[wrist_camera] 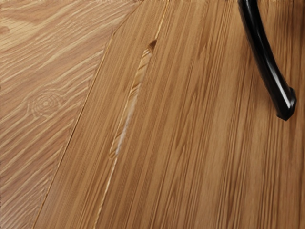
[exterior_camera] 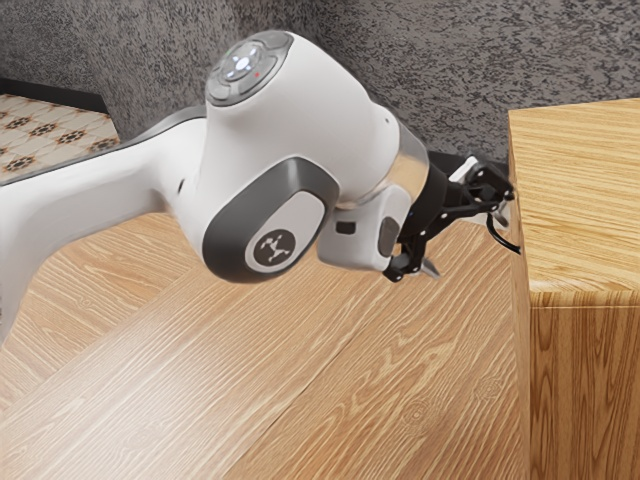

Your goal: Pull the drawer handle with one arm to open the drawer

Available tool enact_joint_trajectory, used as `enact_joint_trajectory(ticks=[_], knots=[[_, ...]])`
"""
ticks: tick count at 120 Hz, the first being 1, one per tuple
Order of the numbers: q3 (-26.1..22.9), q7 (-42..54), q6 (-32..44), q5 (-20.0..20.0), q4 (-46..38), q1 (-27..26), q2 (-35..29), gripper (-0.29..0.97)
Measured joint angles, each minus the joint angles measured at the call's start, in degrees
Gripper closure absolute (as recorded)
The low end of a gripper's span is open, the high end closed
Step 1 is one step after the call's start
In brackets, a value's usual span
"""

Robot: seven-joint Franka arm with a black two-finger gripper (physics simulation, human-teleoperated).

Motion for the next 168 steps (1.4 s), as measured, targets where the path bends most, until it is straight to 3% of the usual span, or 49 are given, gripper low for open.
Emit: enact_joint_trajectory(ticks=[74,89,136,168], knots=[[1.9,-0.1,-1.1,0.0,-0.8,-0.8,0.1,0.02],[2.5,-0.1,-1.5,-0.1,-1.9,-1.2,-1.5,0.08],[3.9,-0.3,-2.5,0.0,-5.3,-0.4,-5.0,0.03],[5.4,-0.4,-2.7,0.0,-9.4,-0.2,-9.7,0.07]])
